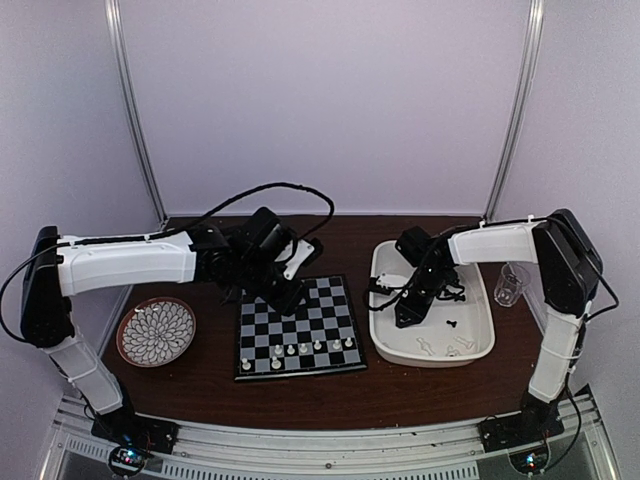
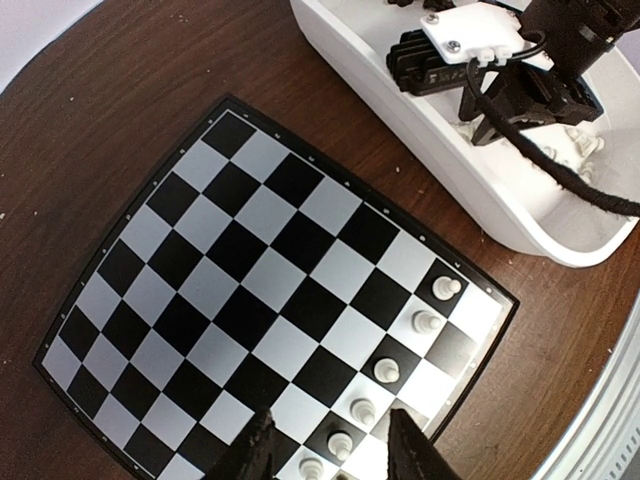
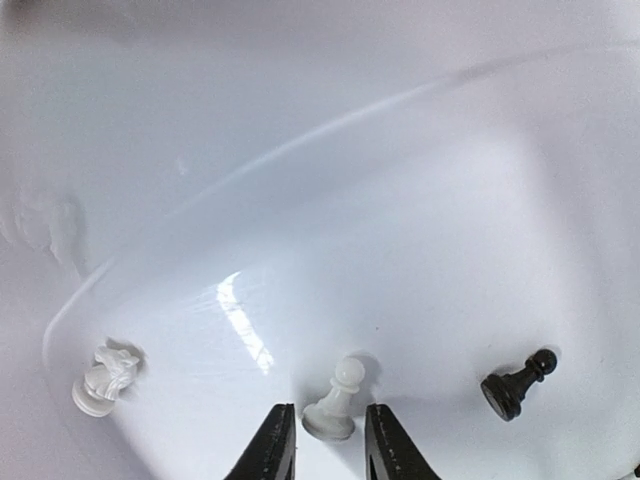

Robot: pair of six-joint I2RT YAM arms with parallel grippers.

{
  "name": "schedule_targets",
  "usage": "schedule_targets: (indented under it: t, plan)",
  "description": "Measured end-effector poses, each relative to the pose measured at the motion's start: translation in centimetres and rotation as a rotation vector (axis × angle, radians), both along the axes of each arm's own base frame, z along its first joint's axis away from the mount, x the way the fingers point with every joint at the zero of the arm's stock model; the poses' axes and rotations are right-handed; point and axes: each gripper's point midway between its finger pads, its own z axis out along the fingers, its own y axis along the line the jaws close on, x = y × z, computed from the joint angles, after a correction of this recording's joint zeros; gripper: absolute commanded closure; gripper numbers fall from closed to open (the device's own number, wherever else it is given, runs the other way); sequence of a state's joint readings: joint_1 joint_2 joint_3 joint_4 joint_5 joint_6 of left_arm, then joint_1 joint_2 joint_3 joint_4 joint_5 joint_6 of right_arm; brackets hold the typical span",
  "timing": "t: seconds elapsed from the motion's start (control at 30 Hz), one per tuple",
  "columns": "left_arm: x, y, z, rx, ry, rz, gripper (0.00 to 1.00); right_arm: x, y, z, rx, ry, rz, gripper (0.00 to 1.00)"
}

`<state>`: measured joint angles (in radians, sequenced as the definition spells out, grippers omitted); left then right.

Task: Set up the chess pieces on the board
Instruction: Pick up the pawn from the storage box, then pass from the right arm to the left

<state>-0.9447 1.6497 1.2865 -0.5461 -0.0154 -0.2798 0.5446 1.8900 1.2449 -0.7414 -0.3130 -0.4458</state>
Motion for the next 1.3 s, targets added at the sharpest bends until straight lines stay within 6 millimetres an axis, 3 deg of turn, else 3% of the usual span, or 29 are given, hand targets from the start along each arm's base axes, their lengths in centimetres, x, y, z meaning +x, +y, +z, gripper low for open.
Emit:
schedule_targets:
  t: [0.43,0.67,0.77,0.97,1.3]
  plan:
    - [0.0,0.1,0.0,-0.004,-0.002,0.0,0.61,0.2,-0.1,-0.1,-0.006,-0.018,-0.002,0.85]
    - [0.0,-0.9,0.9,-0.054,0.013,-0.012,0.61,-0.2,-0.8,0.7,-0.012,-0.038,-0.003,0.86]
    - [0.4,-2.3,1.8,-0.126,0.04,-0.02,0.6,-0.3,-0.5,3.0,0.04,-0.073,0.015,0.86]
    - [1.8,-5.8,3.2,-0.277,0.097,-0.043,0.59,-1.6,1.3,9.4,0.222,-0.147,0.084,0.86]
    - [2.0,-12.0,2.8,-0.53,0.341,-0.125,0.59,-4.2,2.9,10.9,0.354,-0.051,0.153,0.86]
